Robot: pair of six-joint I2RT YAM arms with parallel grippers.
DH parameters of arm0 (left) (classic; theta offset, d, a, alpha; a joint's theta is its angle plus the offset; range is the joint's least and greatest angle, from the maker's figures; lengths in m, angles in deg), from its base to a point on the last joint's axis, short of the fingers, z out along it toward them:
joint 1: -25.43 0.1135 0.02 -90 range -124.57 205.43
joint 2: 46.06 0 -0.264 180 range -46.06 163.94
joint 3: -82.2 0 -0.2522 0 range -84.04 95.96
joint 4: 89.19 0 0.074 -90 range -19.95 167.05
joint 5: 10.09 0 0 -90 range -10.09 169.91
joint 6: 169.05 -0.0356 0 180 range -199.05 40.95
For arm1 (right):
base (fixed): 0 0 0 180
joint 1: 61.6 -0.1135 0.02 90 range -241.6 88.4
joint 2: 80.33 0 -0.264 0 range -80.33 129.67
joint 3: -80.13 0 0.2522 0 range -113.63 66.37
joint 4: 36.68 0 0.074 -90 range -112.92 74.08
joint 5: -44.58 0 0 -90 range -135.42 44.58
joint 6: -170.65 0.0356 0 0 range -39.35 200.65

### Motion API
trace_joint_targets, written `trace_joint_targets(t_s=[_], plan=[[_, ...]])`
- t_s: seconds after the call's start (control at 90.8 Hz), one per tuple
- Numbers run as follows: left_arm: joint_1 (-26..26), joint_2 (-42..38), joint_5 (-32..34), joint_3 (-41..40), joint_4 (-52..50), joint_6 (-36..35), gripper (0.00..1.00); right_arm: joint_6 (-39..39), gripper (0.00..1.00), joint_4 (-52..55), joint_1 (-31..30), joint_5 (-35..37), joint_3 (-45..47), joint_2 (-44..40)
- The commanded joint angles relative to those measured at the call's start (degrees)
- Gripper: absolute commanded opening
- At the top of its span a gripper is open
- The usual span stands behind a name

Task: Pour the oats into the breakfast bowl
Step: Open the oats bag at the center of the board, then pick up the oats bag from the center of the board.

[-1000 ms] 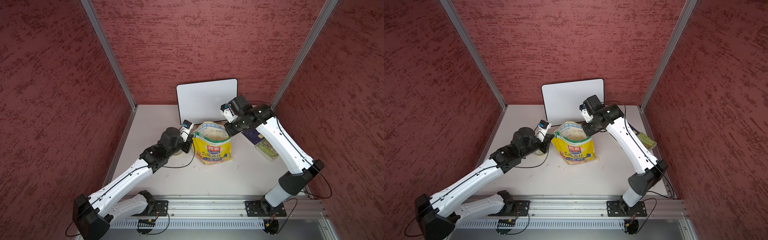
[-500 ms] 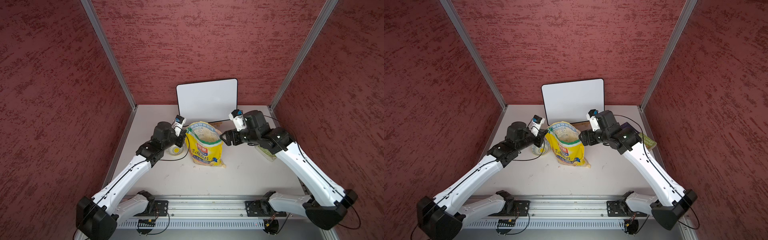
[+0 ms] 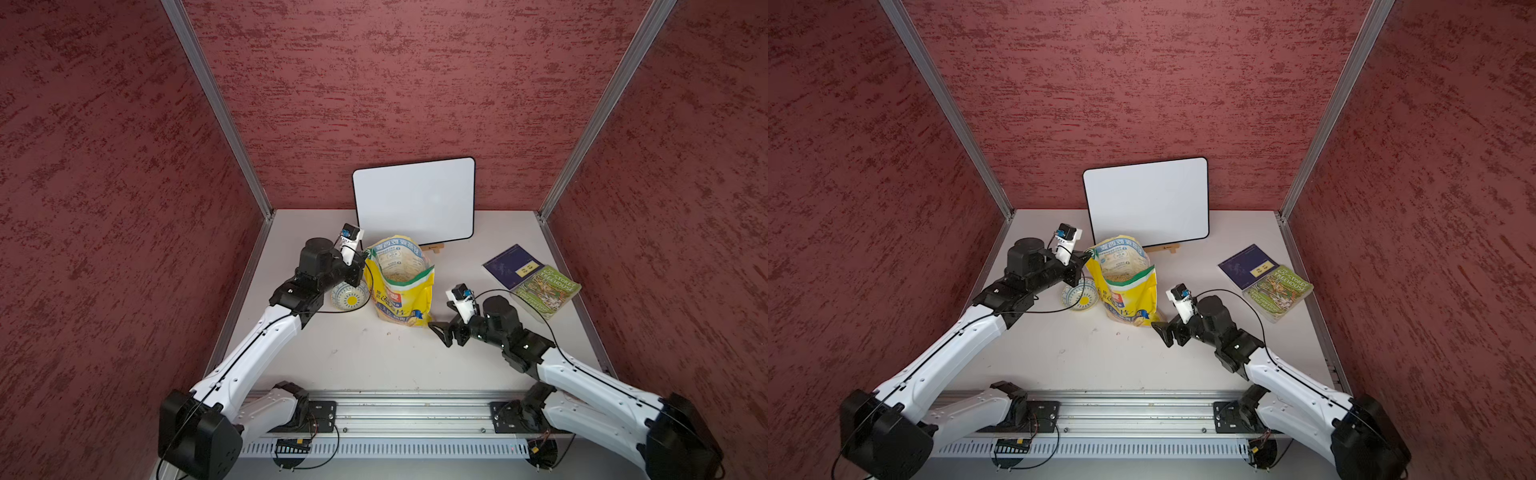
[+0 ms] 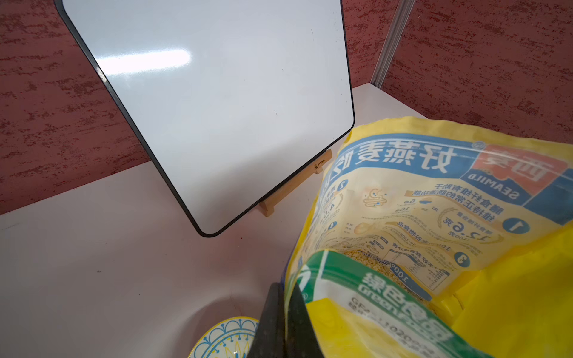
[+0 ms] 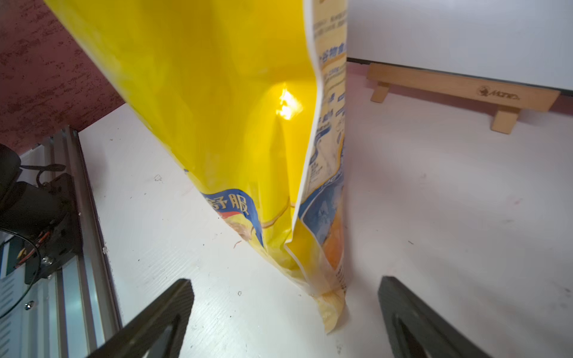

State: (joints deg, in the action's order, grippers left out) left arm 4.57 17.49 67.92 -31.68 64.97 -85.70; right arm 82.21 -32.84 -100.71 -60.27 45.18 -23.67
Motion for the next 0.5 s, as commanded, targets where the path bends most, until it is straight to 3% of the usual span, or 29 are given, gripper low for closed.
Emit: trace_joint_targets(t_s=[0.0,0.22,0.485], plan=[[0.91,-0.21,-0.84,0.3,8.72,0.99,0.0,-8.27,0.99,-26.24,-1.68,-1.14,1.7,5.16],[1.13,0.95,-1.51,0.67,8.8,1.54,0.0,-12.65,0.99,-45.67,-1.84,-2.37,5.39,19.24],[1.3,1.23,-1.64,0.6,8.73,1.37,0.0,-10.49,0.99,-68.79,-2.3,-1.98,7.37,39.63]])
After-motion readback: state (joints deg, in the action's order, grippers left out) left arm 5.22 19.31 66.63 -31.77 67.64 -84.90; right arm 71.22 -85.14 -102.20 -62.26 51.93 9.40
